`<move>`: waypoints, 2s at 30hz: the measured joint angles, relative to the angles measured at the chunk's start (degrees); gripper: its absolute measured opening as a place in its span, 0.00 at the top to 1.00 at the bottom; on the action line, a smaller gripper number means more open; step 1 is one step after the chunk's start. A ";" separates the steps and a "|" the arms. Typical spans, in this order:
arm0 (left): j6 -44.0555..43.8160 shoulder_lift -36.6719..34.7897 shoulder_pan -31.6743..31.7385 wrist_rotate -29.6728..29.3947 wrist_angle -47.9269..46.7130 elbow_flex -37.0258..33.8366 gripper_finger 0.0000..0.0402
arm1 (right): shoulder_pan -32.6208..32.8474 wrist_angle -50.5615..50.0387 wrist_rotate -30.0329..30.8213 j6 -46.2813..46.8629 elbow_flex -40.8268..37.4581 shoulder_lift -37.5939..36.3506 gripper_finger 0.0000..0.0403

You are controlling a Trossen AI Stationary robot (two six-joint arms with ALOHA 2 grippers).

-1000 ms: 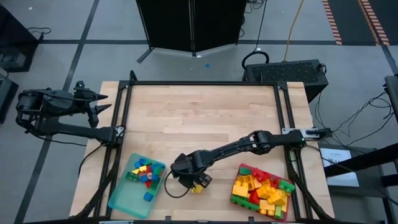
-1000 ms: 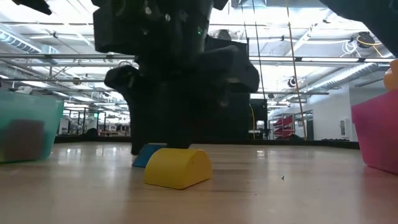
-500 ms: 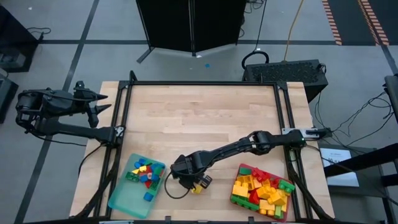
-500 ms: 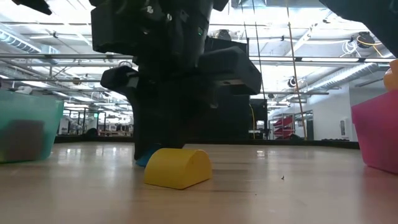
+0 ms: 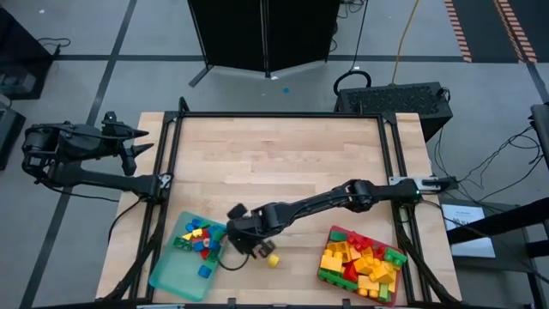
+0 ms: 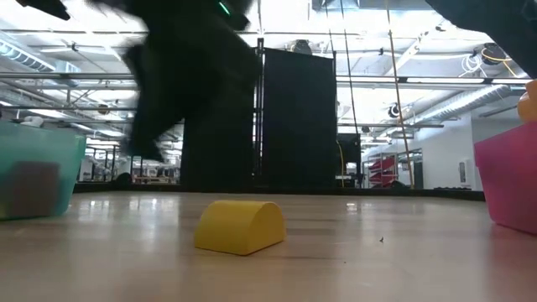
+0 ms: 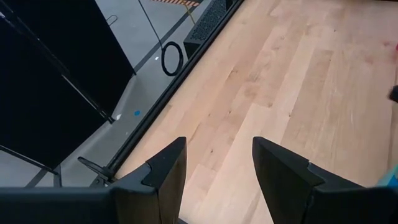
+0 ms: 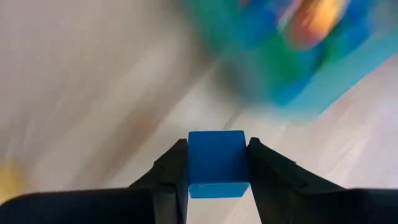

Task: Sort blocks by size
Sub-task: Put the blue block into the blue bin, then put the yellow block into the blue bin

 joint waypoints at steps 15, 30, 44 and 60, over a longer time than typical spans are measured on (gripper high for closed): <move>-0.04 -0.02 0.02 0.02 0.01 0.02 0.53 | -3.56 28.53 -15.08 -3.79 -0.09 2.15 0.71; -0.11 0.00 0.02 0.02 0.03 0.00 0.53 | -5.37 34.07 -9.50 -1.39 -0.07 2.39 0.43; 1.95 0.00 0.02 -0.02 0.03 0.02 0.53 | 2.30 -3.73 1.78 28.53 0.01 -14.39 0.43; 1.52 -0.02 0.02 -1.25 0.31 0.01 0.53 | 9.23 -6.70 -5.83 12.41 -0.75 -5.51 0.42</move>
